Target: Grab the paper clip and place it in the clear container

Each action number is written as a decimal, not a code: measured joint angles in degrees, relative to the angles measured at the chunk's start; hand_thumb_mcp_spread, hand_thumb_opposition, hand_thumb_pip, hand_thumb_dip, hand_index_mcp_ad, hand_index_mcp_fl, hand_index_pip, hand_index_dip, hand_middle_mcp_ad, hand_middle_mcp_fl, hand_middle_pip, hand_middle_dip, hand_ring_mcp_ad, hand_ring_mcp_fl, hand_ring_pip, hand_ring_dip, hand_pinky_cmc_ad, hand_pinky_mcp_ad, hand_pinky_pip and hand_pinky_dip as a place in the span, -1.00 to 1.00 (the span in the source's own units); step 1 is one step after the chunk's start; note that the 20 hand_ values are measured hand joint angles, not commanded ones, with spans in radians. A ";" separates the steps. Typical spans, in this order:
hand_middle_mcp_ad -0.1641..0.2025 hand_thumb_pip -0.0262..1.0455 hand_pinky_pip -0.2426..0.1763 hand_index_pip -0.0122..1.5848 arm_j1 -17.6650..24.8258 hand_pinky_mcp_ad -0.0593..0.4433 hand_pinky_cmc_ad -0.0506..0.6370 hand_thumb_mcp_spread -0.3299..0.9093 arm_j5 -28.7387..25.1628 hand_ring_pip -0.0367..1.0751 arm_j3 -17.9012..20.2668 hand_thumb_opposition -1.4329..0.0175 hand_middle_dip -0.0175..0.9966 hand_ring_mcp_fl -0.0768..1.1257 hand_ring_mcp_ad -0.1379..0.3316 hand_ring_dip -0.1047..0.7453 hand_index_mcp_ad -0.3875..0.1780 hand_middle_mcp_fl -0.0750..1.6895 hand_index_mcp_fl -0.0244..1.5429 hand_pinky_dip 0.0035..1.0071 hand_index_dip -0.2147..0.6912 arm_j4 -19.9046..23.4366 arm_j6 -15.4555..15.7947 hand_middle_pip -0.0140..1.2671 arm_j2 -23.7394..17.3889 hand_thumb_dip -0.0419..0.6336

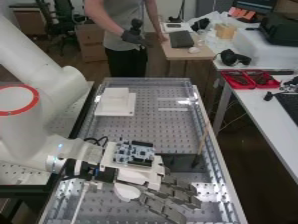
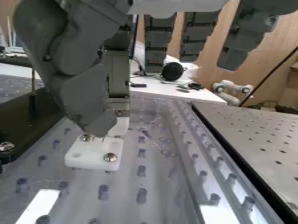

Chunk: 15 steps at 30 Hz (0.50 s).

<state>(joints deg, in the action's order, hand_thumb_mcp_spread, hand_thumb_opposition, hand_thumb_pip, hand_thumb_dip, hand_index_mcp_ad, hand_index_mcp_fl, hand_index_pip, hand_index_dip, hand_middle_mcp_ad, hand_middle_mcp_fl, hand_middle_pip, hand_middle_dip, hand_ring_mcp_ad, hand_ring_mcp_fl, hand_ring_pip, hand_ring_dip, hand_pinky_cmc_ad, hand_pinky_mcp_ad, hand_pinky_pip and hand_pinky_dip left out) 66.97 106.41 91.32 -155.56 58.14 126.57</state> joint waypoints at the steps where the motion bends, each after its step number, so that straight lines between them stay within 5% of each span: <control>1: -0.13 0.45 0.08 0.77 -0.03 0.22 -0.01 0.19 0.07 -0.79 0.02 -0.16 -0.65 -0.87 -0.03 -0.55 -0.45 -0.79 -0.45 -0.63 -0.66 0.03 -0.01 -0.78 -0.02 -0.08; 15: -0.13 0.45 0.07 0.78 -0.12 0.22 -0.01 0.19 0.06 -0.79 0.37 -0.16 -0.65 -0.87 -0.03 -0.55 -0.45 -0.79 -0.45 -0.63 -0.66 1.00 -1.16 -0.78 -0.12 -0.08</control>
<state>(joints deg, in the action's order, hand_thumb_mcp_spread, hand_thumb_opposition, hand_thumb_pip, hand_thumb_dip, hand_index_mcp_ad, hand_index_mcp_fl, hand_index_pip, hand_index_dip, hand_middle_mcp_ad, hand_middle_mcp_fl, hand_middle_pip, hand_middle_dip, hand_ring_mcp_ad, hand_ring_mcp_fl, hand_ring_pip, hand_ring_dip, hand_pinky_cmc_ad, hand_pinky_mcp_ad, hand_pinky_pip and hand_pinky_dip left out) 66.85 106.47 91.70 -154.57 56.99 126.45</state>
